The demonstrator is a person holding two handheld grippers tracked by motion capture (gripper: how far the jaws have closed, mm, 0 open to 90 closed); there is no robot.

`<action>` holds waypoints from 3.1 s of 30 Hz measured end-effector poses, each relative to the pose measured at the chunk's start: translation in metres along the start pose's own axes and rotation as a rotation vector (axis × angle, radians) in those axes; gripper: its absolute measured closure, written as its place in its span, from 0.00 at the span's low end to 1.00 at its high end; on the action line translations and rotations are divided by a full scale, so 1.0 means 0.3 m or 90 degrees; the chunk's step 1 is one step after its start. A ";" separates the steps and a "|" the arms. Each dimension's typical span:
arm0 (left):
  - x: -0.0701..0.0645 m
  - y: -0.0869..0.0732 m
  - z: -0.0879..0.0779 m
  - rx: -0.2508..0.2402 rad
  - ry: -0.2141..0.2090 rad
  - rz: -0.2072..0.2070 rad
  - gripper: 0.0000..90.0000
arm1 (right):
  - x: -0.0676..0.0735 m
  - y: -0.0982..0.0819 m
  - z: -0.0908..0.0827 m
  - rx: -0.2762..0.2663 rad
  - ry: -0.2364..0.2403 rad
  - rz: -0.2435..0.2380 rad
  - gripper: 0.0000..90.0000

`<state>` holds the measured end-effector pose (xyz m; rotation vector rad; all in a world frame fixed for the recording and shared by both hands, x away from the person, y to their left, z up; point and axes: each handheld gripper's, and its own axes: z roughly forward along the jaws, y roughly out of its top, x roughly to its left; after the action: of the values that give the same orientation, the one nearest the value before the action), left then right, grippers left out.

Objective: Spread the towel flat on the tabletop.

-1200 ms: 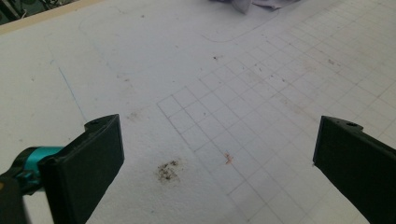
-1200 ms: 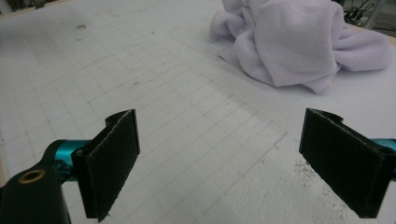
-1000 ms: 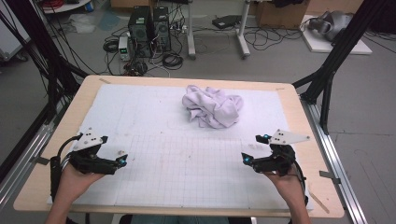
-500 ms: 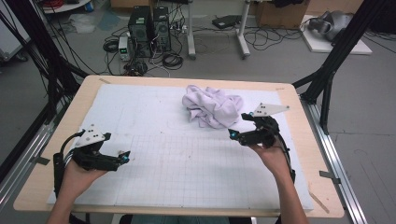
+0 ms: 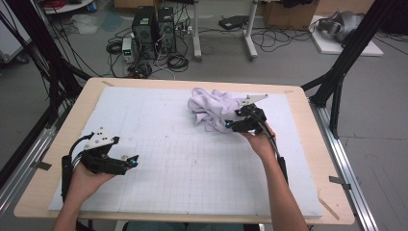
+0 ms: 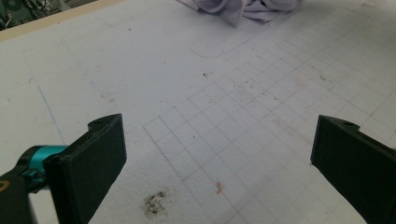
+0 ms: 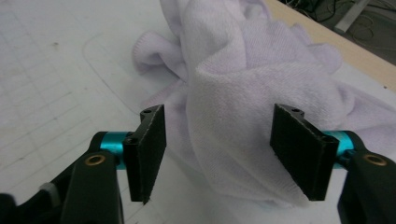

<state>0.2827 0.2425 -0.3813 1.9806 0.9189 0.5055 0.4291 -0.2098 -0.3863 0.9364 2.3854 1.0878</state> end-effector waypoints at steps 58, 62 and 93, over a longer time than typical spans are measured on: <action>-0.166 0.083 0.252 0.027 -0.143 0.073 0.33 | 0.231 -0.181 -0.175 0.016 0.139 -0.058 0.50; -0.187 0.081 0.325 0.044 -0.173 0.079 0.45 | 0.213 -0.217 -0.145 0.027 0.147 -0.046 0.52; -0.257 -0.019 0.173 0.052 -0.177 0.150 0.96 | 0.301 -0.236 -0.204 0.006 0.208 -0.091 0.91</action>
<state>0.2640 0.1575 -0.4142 2.1810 0.5449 0.3138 0.3004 -0.2138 -0.4054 0.6174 2.6697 1.2561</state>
